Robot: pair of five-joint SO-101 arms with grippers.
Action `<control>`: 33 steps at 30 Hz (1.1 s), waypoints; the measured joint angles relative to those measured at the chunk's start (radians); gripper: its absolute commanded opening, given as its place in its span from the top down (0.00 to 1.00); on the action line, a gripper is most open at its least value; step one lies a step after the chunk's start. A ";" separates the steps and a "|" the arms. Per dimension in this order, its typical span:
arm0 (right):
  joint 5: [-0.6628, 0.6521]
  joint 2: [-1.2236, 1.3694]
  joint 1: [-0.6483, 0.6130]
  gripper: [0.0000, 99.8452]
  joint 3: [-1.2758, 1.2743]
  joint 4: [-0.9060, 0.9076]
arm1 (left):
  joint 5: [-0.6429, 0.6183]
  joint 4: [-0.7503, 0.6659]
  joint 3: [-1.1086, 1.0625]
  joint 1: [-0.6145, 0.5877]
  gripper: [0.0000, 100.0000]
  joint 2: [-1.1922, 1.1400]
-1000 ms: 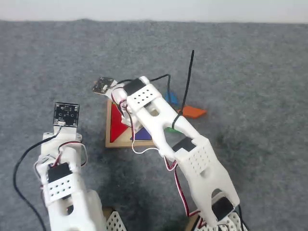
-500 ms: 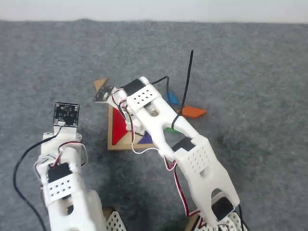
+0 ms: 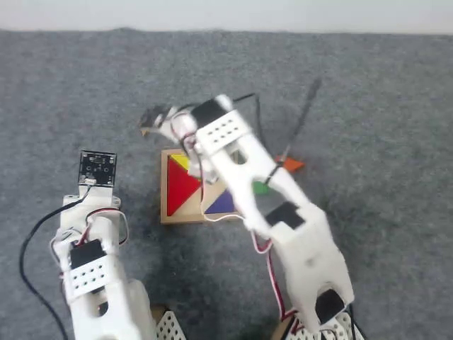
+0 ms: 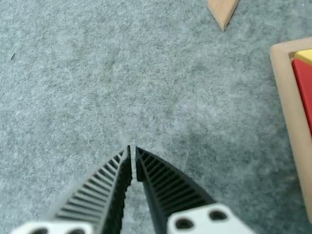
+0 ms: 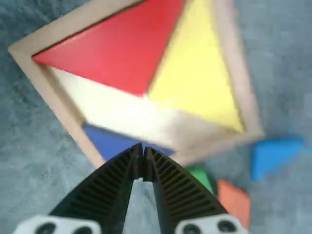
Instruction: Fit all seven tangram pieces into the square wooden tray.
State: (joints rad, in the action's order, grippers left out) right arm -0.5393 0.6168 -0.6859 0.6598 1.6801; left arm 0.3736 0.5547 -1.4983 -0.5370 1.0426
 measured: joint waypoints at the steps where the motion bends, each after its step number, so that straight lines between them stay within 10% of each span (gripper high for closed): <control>1: 0.018 -0.038 0.014 0.99 -0.002 0.025 | 0.000 0.000 0.000 0.000 0.99 0.000; 9: 0.075 -0.387 0.152 0.97 -0.402 -0.015 | 0.000 0.000 0.000 0.000 0.99 0.000; 20: 0.106 -1.155 0.163 0.97 -1.476 -0.675 | 0.000 0.098 0.152 0.141 0.99 0.000; 33: 0.170 -1.106 0.203 0.97 -1.557 -0.752 | 0.000 0.279 0.508 0.262 0.95 -0.249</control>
State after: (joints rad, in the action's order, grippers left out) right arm -0.3690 -0.4895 -0.4833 -0.8976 0.9283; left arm 0.3736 0.8339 -0.9904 -0.2746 0.7940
